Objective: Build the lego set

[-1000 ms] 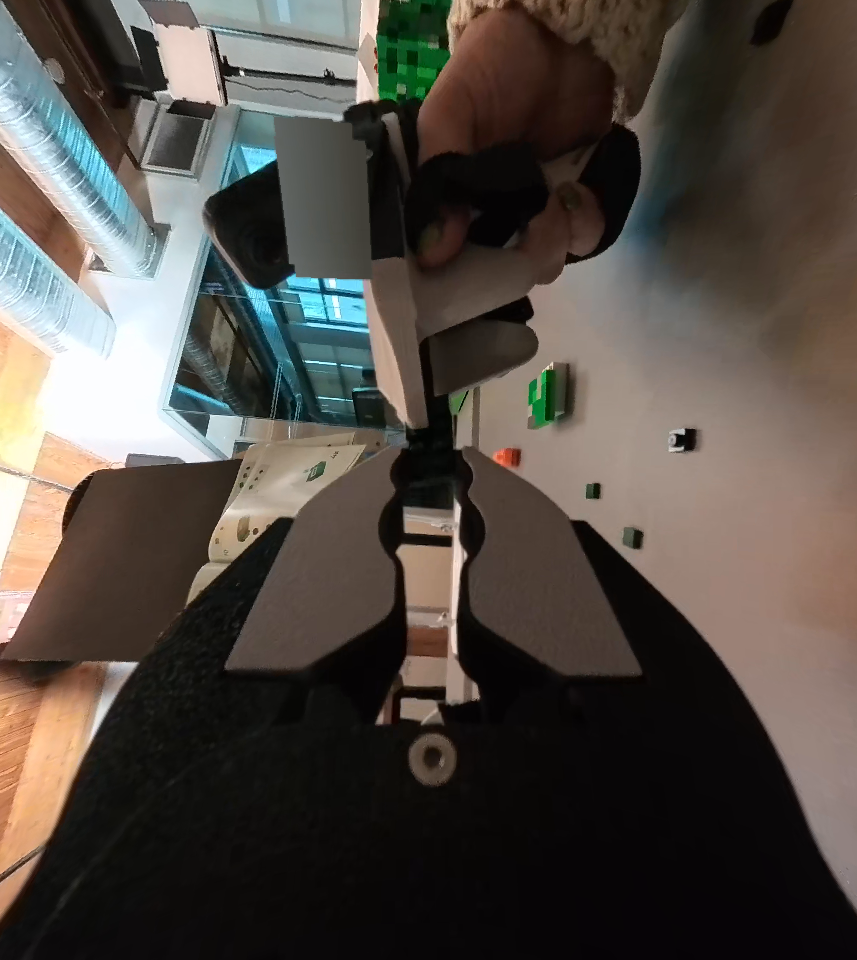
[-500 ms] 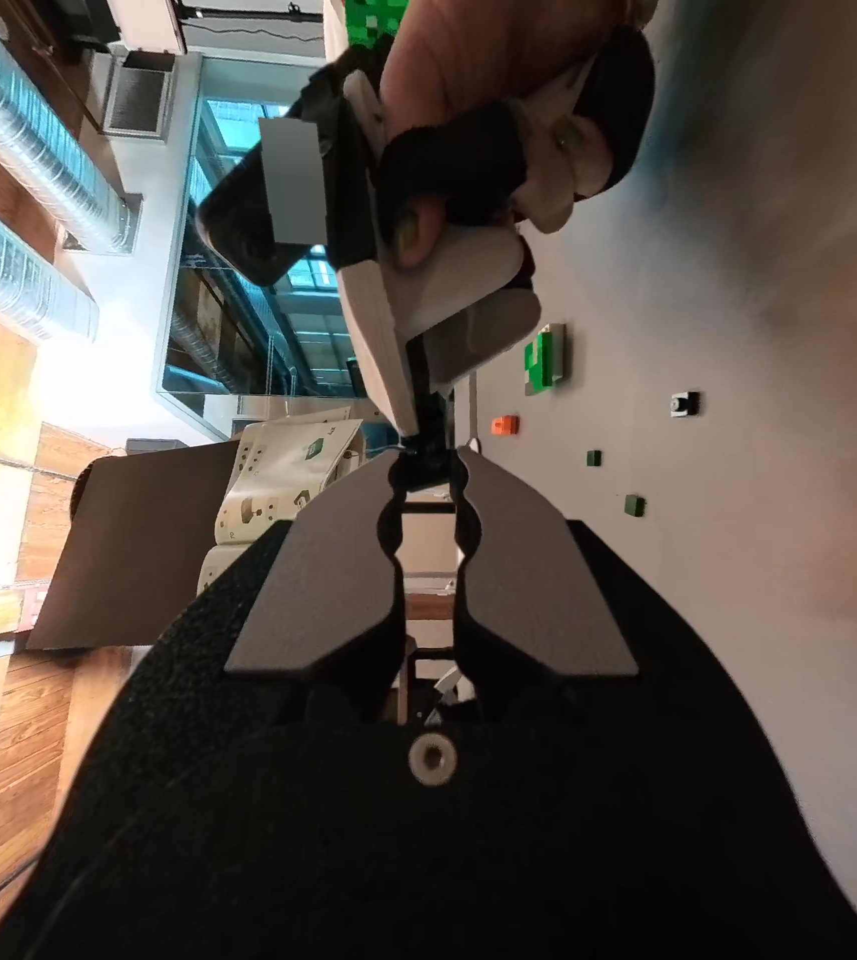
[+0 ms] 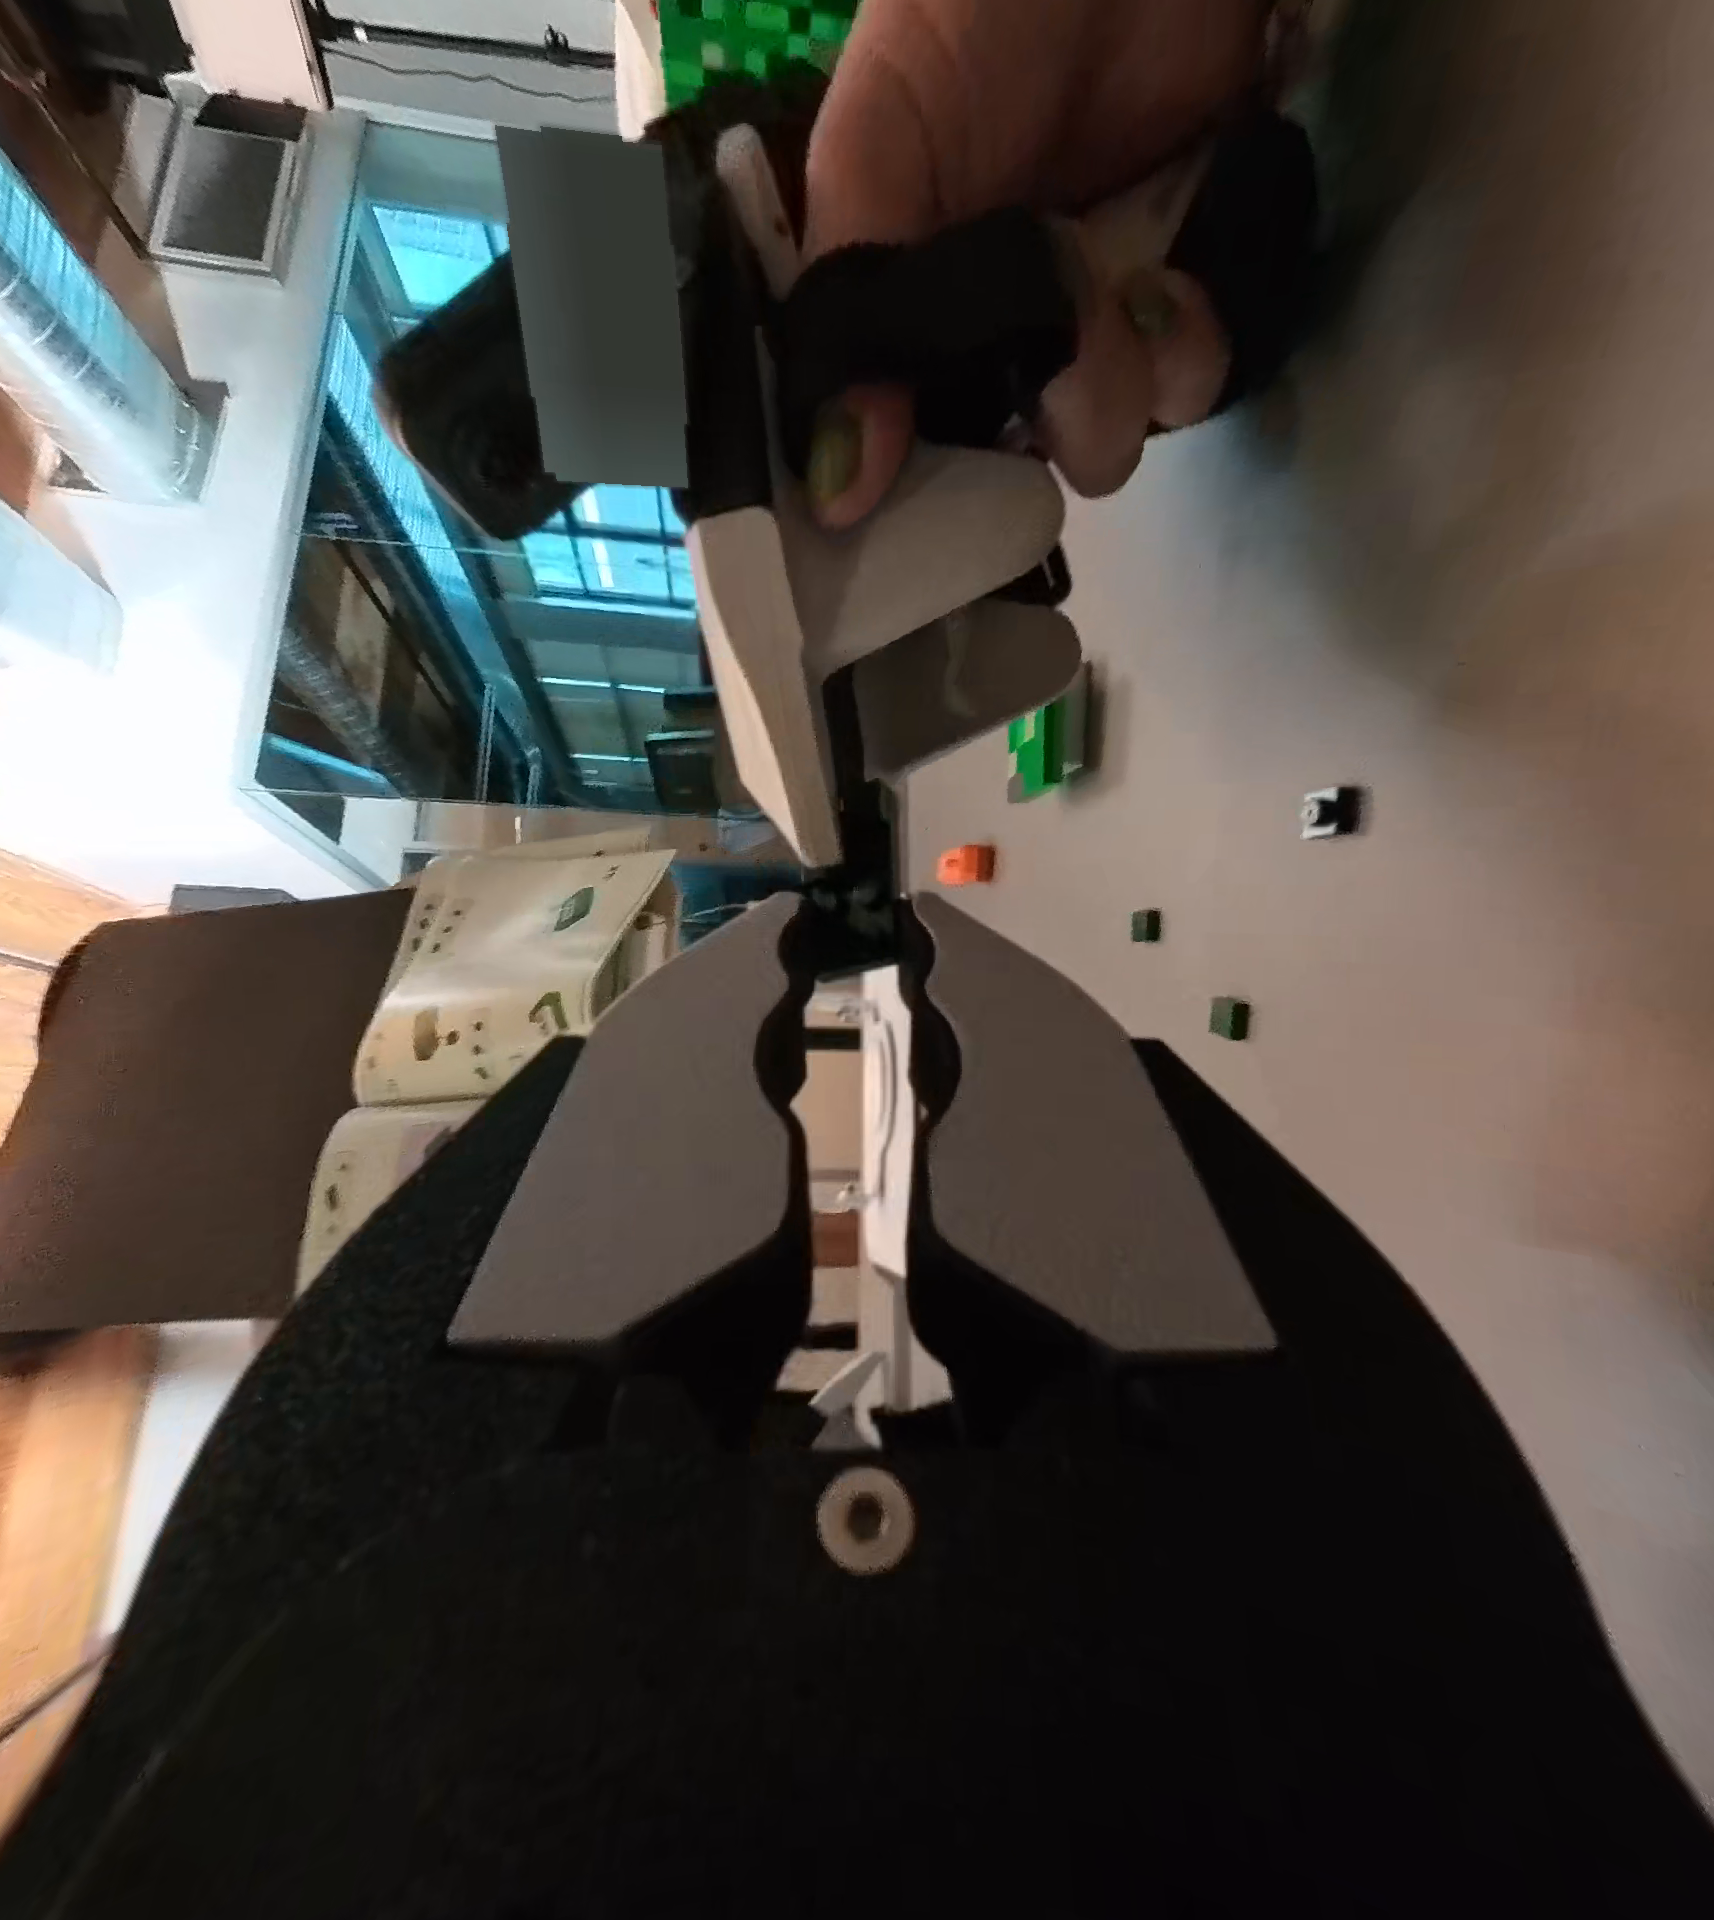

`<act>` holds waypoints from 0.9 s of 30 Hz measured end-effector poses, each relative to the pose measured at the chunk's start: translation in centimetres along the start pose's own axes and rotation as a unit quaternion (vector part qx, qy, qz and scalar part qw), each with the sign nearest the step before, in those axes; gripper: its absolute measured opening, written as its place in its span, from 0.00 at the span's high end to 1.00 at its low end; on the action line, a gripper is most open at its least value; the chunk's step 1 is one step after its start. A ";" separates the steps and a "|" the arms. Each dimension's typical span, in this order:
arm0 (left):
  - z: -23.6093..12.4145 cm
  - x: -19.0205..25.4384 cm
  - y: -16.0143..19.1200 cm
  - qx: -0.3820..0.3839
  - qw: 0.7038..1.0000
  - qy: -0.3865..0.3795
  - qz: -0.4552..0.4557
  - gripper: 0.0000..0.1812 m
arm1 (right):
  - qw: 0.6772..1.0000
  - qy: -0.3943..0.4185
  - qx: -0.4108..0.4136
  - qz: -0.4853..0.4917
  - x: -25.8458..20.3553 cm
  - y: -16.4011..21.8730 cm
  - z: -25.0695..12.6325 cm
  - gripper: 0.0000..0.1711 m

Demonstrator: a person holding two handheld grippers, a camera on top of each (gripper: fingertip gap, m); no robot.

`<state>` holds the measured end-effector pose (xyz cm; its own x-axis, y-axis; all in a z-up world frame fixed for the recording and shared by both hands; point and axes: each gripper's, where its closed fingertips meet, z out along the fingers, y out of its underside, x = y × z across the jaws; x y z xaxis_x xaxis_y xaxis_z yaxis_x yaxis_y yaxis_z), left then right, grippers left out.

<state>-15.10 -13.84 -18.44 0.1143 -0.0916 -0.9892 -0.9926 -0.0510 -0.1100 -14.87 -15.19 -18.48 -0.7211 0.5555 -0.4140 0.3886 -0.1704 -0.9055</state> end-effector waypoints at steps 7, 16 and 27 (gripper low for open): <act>0.1 0.1 0.1 0.028 0.991 0.033 -0.123 0.92 | 0.978 0.057 -0.024 -0.197 -0.1 0.6 -0.2 0.81; 0.2 1.1 0.3 0.068 0.955 0.111 -0.268 0.92 | 0.937 0.120 -0.061 -0.323 0.8 1.5 -0.1 0.83; 0.4 2.3 1.1 0.113 0.858 0.202 -0.458 0.92 | 0.916 0.181 0.009 -0.358 1.9 -0.5 -1.7 0.81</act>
<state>-15.94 -13.69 -20.83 0.8107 -0.4555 -0.3677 -0.4553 -0.0958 -0.8852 -15.51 -12.67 -18.68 -0.5490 0.7632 0.3407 -0.1205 0.3311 -0.9359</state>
